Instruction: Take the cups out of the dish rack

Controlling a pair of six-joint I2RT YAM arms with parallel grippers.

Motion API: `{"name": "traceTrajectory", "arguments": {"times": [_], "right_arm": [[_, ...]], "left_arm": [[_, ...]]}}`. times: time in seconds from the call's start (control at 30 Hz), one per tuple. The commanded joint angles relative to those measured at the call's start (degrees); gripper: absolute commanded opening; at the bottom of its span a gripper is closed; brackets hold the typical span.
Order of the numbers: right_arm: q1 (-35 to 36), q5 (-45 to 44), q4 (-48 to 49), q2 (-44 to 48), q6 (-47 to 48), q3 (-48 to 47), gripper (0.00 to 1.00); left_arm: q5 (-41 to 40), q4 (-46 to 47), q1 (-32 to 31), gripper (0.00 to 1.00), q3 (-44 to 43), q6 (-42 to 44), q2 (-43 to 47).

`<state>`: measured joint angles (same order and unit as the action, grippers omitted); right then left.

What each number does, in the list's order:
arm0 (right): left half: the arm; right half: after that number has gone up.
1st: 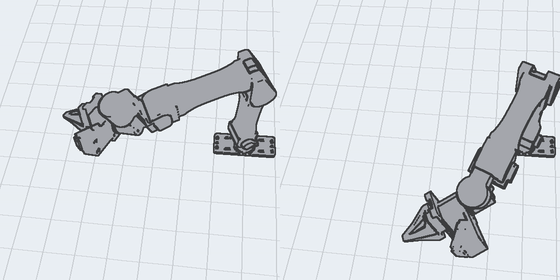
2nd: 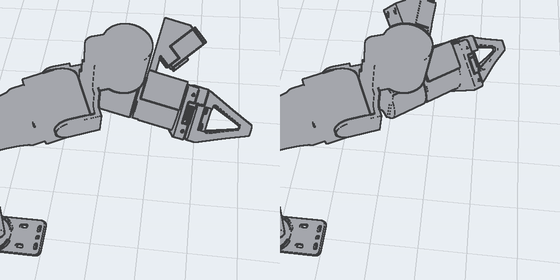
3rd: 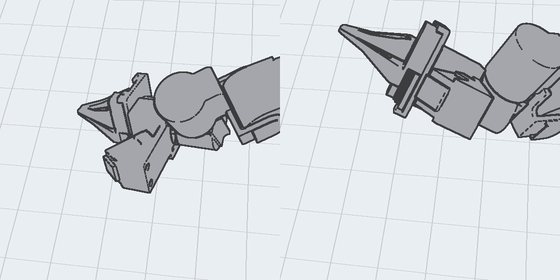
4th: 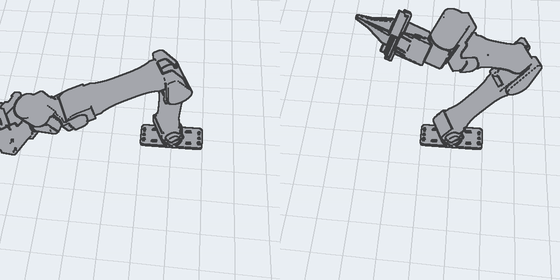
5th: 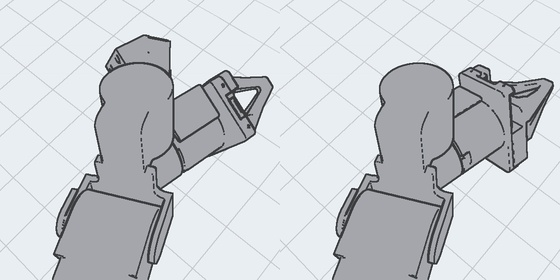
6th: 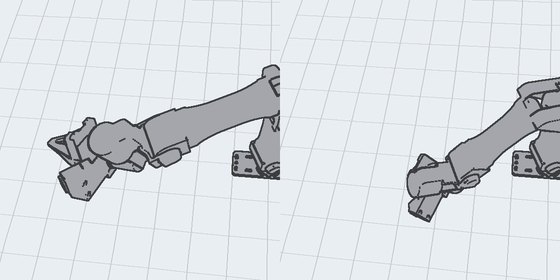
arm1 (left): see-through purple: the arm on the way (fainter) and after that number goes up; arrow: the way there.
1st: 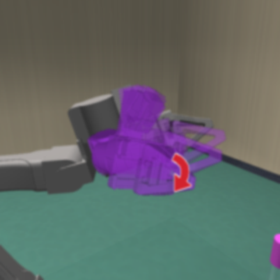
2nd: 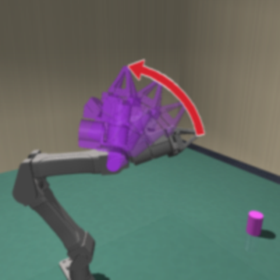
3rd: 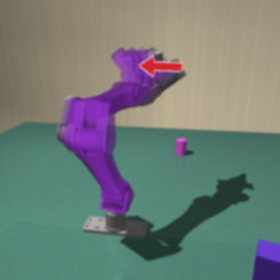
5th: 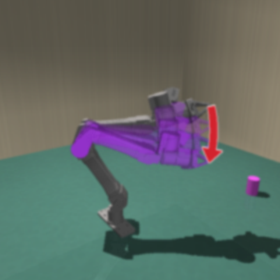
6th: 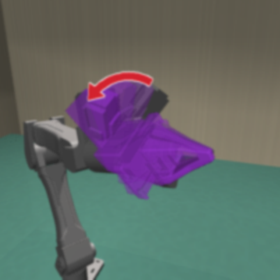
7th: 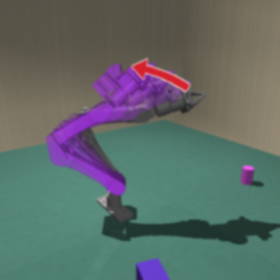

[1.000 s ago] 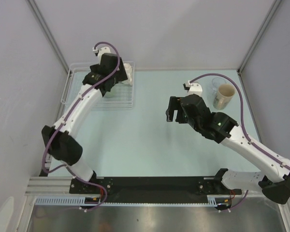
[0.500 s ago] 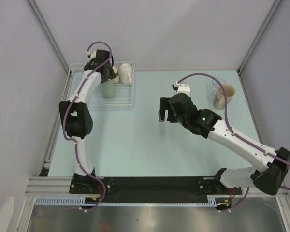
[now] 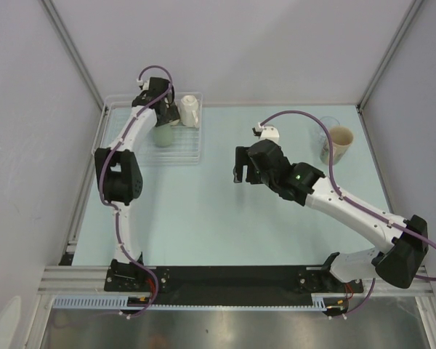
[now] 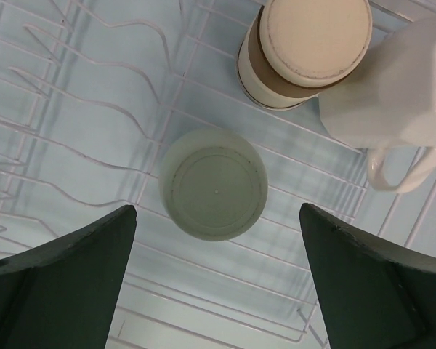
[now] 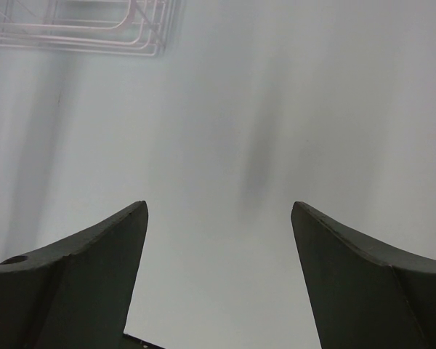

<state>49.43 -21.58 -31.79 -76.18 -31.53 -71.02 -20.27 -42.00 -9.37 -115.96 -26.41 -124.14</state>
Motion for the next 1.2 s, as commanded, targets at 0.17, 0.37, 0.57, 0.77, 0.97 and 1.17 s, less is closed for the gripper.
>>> {"name": "traceTrajectory", "arguments": {"times": [0.17,0.37,0.57,0.77,0.97,1.17], "right_arm": [[0.1,-0.5,1.5,-0.6,-1.0,-0.9,0.85],[-0.1,-0.3,1.3,-0.6,-1.3,-0.3,0.85],[-0.7,0.4,1.6,-0.2,-1.8,0.6,0.84],[-1.1,0.5,1.7,0.6,-2.0,1.5,0.83],[-1.3,0.8,2.1,1.2,-2.2,2.5,0.83],[-1.5,0.6,2.2,1.8,-1.5,2.6,0.83]], "left_arm": [[1.7,2.6,-0.2,0.99,-0.9,0.1,-1.9],[0.9,2.9,-0.1,0.93,-0.7,0.2,-2.1],[0.7,2.5,0.0,0.8,-0.4,0.6,-2.2],[1.0,2.5,0.0,0.57,1.5,0.2,-1.7],[0.7,3.2,0.0,0.25,4.1,-0.4,0.1],[0.8,4.0,0.0,0.01,6.1,-1.2,3.2]]}}
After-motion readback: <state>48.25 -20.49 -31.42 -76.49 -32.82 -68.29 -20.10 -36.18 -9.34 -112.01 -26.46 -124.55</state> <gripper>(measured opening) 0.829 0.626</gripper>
